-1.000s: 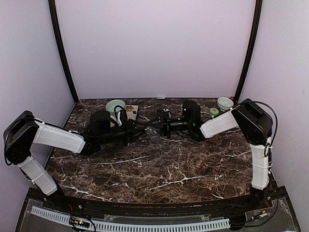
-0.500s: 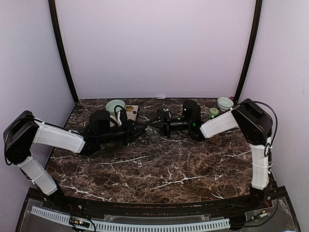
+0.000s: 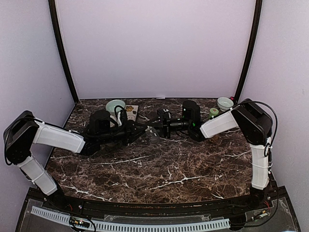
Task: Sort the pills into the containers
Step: Place the pill container at the center of the board.
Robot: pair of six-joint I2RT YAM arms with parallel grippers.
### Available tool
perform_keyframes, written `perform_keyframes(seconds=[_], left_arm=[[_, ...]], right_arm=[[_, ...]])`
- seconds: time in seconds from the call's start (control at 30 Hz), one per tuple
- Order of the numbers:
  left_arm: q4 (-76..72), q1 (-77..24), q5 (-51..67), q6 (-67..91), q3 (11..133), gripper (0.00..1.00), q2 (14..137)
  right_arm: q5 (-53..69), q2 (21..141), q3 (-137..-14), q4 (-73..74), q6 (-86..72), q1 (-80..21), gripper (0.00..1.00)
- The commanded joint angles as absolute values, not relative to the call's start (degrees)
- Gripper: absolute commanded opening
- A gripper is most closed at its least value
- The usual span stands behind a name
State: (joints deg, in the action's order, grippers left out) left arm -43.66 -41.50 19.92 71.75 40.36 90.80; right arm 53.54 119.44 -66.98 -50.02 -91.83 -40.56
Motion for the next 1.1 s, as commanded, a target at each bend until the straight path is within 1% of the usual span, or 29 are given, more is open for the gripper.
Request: perform_keyframes(seconds=[0.0,0.2,0.53,0.87,1.07], left_arm=[[-43.78,-41.96,20.62,70.06,40.52,0.02,91.00],[-42.59,-41.98,19.90,69.89,40.18,0.01,90.23],[-38.19,-41.97,18.10,68.84,40.24,0.01,88.79],[-32.78,-41.98,16.17,67.73,40.95,0.01,87.98],[-30.28,-41.98,15.21,67.48,41.05,0.03,88.02]], right_arm=[[56.10,119.13,-68.47,-52.28,-90.23,-43.99,0.40],[55.88,118.66,-67.88,-51.99,-89.74,-43.77,0.43],[54.47,116.98,-66.44,-49.86,-87.33,-43.10,0.44],[53.87,116.37,-66.44,-46.24,-84.51,-42.89,0.45],[53.36,116.44,-64.11,-44.40,-83.07,-42.87,0.42]])
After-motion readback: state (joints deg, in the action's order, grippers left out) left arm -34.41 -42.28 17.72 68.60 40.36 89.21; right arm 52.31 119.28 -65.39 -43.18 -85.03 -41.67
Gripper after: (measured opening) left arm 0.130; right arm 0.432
